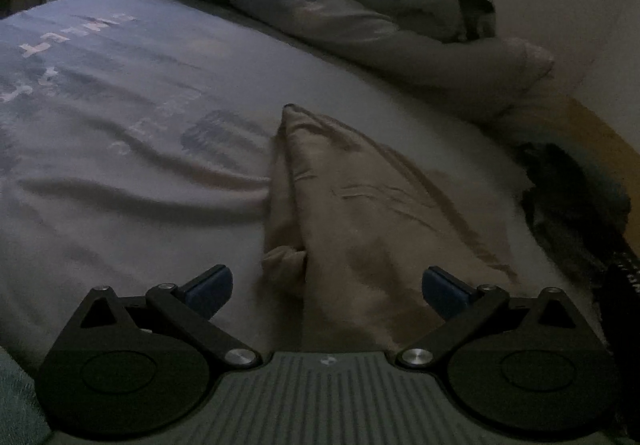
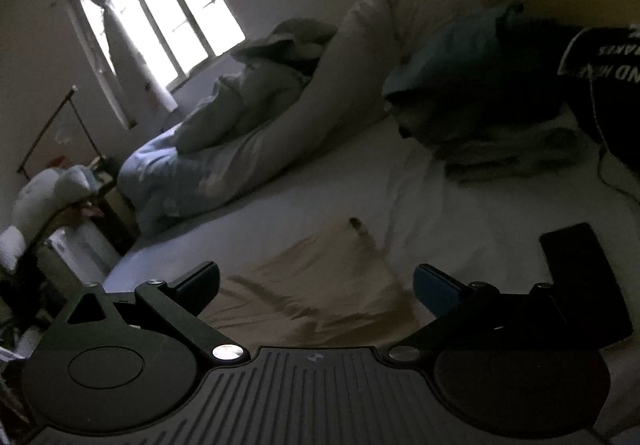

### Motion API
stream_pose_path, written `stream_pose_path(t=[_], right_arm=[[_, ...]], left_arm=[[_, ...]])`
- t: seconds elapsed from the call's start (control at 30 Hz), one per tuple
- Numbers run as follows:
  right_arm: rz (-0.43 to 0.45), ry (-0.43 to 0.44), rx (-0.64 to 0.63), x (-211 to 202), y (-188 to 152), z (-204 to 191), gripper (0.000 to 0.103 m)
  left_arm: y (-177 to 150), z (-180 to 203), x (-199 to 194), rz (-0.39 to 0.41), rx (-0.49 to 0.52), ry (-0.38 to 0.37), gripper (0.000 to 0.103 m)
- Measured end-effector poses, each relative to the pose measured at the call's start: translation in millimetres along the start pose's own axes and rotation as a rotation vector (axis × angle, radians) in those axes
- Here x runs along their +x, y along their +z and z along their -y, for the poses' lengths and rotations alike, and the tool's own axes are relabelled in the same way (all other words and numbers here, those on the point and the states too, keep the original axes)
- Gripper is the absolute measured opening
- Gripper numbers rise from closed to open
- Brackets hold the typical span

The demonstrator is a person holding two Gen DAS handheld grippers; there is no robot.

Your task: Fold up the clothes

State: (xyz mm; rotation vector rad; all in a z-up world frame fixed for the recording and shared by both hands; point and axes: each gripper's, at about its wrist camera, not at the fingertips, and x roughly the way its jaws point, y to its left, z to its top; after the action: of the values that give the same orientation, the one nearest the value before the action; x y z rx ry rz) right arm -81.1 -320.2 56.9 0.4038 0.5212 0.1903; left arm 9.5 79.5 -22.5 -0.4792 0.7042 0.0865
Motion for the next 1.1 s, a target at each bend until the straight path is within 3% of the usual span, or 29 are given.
stream_pose_path(t=[0.23,0.43,0.7,0.83,0.93,1.1], right_arm=[[0.001,-0.115,-0.266,5,-13,-24,0.103],[-0.055,-0.125,-0.246,4,-14,-28,0.103],[-0.073,-0.123,-0.266,3,-15,-27,0.103],[-0.073,-0.113,-0.246,1,-13,-27,0.103],[-0.073,-0.112,-0.238,0,-12,-25,0.103],[-0.081,-0.106,-0.229,2,-12,-20,0.103]], left_arm=[[-11,32,-19,0.035,0.12,0.089,0.103],[-11,78,-39,0.035,0.275,0.109,0.103],[-14,108,-61,0.072,0.361,0.089,0.103],[-6,86,-55,0.066,0.3,0.037,0.103],[2,51,-36,0.016,0.218,-0.011,0.103],[8,-4,-5,-0.03,-0.034,-0.04,0.103]])
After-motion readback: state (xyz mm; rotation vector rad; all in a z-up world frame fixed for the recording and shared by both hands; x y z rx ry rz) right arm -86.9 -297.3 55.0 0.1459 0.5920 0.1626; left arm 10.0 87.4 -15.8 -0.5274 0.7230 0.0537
